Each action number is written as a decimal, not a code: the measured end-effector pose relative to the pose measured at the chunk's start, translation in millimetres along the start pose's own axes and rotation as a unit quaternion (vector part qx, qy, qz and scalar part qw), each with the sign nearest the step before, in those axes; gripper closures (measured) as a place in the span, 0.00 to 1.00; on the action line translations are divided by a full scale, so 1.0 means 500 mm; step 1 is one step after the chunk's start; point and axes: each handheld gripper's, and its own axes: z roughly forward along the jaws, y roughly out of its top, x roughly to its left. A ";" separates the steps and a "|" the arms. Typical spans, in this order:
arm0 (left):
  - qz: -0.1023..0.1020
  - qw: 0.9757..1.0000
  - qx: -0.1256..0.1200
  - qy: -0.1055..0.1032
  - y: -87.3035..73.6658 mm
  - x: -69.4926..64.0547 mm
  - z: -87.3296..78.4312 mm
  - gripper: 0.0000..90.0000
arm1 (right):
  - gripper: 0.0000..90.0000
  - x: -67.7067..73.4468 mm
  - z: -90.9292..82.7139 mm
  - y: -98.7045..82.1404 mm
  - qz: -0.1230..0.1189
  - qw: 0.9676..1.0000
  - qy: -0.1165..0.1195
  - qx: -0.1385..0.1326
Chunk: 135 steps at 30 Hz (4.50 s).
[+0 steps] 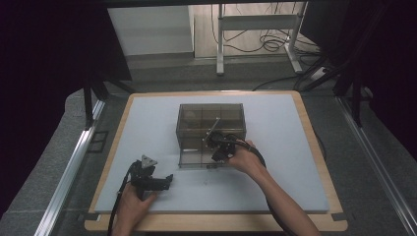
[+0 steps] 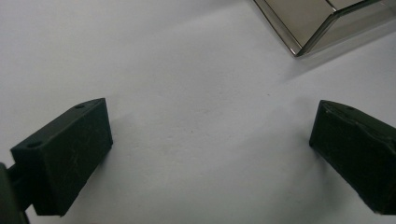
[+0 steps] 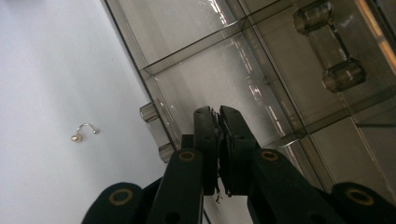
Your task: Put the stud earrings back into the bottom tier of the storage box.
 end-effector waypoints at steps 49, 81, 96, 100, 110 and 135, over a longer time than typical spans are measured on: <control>-0.001 1.000 -0.002 0.001 0.000 0.000 0.000 0.00 | 0.93 0.133 0.006 -0.013 -0.074 0.995 0.061 0.016; -0.001 1.000 -0.003 0.001 0.000 0.000 0.001 0.00 | 0.94 0.146 0.025 0.011 -0.092 0.993 0.050 0.052; -0.001 1.000 -0.003 0.001 0.000 0.000 0.001 0.00 | 0.94 0.109 -0.036 0.008 -0.076 0.996 0.028 0.027; -0.002 1.000 -0.002 0.000 0.000 0.000 0.001 0.00 | 0.94 0.096 -0.049 0.008 -0.068 0.997 0.019 0.018; -0.001 1.000 -0.002 0.001 0.000 0.000 0.001 0.00 | 0.94 0.047 -0.060 0.007 -0.039 0.999 0.001 -0.013; 0.000 1.000 0.000 0.000 0.000 0.000 0.000 0.00 | 0.94 0.014 0.014 0.019 -0.022 0.999 -0.012 -0.026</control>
